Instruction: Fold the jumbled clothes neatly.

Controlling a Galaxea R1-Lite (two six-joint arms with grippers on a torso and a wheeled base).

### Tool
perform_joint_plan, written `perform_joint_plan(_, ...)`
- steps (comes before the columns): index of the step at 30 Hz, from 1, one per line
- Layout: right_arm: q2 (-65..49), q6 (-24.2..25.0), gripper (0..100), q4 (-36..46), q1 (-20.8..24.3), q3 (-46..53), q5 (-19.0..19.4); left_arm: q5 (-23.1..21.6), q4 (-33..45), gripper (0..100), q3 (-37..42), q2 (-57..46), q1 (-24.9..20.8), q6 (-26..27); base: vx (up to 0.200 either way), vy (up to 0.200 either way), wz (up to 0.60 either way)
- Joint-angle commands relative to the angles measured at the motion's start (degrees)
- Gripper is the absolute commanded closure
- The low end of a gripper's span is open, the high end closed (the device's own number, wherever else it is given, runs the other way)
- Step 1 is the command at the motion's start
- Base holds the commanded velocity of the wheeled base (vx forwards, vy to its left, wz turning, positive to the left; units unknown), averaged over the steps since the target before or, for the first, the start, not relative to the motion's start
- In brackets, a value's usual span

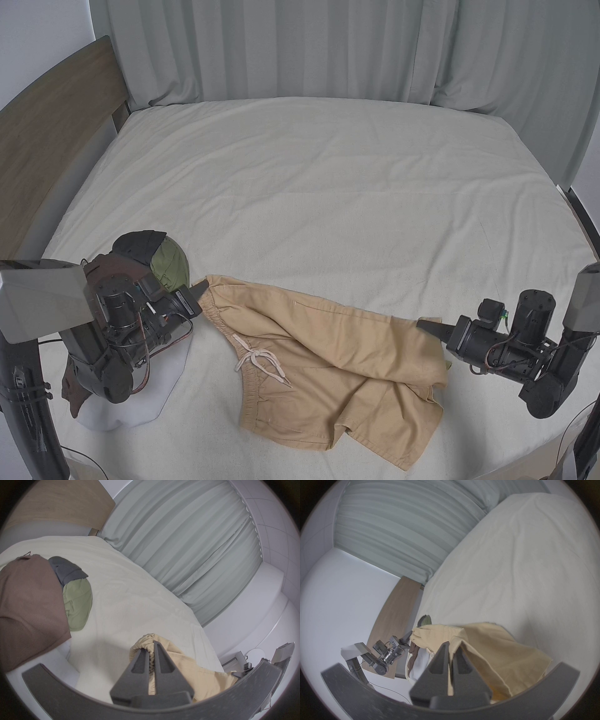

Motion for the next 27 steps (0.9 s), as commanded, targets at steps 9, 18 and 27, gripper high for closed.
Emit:
perform_joint_plan(9,-7.41,-0.41,100,-0.08,-3.56,-1.95,2.62,-1.09,-0.12,100,-0.56,-6.43,0.61,-0.25,0.0,0.0,0.0)
perform_joint_plan(18,-3.54,-1.55,100,0.01,-3.47,2.97,6.32,-1.35,-0.21,100,-0.47,-6.78,0.61,-0.25,0.0,0.0,0.0)
perform_joint_plan(27,6.74,-6.92,100,-0.17,-3.12,3.85,6.32,-1.44,-0.21,100,1.2,-5.55,0.52,0.1,0.0,0.0,0.0)
